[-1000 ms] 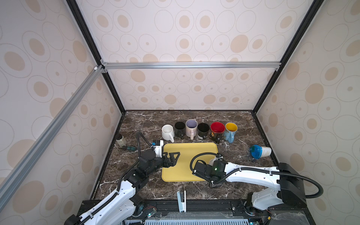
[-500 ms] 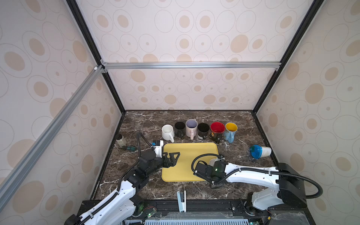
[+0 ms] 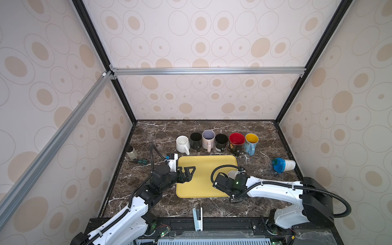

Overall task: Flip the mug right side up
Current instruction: 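Lower the right gripper and close it on the mug's handle, then lift the mug with the right gripper and raise it toward the left gripper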

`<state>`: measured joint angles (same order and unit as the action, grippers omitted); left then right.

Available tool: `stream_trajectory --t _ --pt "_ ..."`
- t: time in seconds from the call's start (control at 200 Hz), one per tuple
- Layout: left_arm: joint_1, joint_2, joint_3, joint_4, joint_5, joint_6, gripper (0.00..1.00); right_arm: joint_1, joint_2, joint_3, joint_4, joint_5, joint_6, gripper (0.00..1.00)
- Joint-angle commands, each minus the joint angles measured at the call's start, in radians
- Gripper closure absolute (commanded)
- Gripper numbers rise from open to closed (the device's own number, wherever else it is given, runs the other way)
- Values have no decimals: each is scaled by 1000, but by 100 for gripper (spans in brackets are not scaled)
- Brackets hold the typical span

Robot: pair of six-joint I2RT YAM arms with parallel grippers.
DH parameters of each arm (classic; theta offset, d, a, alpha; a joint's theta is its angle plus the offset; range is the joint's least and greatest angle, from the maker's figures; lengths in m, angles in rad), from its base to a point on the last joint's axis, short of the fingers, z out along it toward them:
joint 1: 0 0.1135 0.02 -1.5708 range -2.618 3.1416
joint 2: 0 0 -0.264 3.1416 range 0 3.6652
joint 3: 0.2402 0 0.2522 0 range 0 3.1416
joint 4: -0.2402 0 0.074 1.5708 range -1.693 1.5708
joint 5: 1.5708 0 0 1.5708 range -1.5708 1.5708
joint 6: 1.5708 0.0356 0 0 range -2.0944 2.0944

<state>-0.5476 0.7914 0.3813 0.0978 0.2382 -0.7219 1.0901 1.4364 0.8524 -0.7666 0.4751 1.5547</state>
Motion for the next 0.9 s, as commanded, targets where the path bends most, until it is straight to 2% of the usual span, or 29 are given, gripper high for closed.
stream_trajectory --t 0.0,0.13,0.28,0.33,0.575,0.895 --pt "3 4 4 25 -12 -7 0 -10 -10 -5 -14 24 -16 77" --pt "2 11 3 25 -12 -7 0 -23 -8 -15 15 14 -58 79" --pt "2 24 8 31 -10 -4 0 -47 -13 -22 45 -6 -128 91" --pt "2 27 10 32 -10 -3 0 -49 -19 -27 56 -2 -157 100" --pt "2 35 11 39 -17 -4 0 -51 -108 -67 203 22 -401 100" --pt "2 23 13 37 -37 -7 0 -54 -284 -27 357 25 -730 100"
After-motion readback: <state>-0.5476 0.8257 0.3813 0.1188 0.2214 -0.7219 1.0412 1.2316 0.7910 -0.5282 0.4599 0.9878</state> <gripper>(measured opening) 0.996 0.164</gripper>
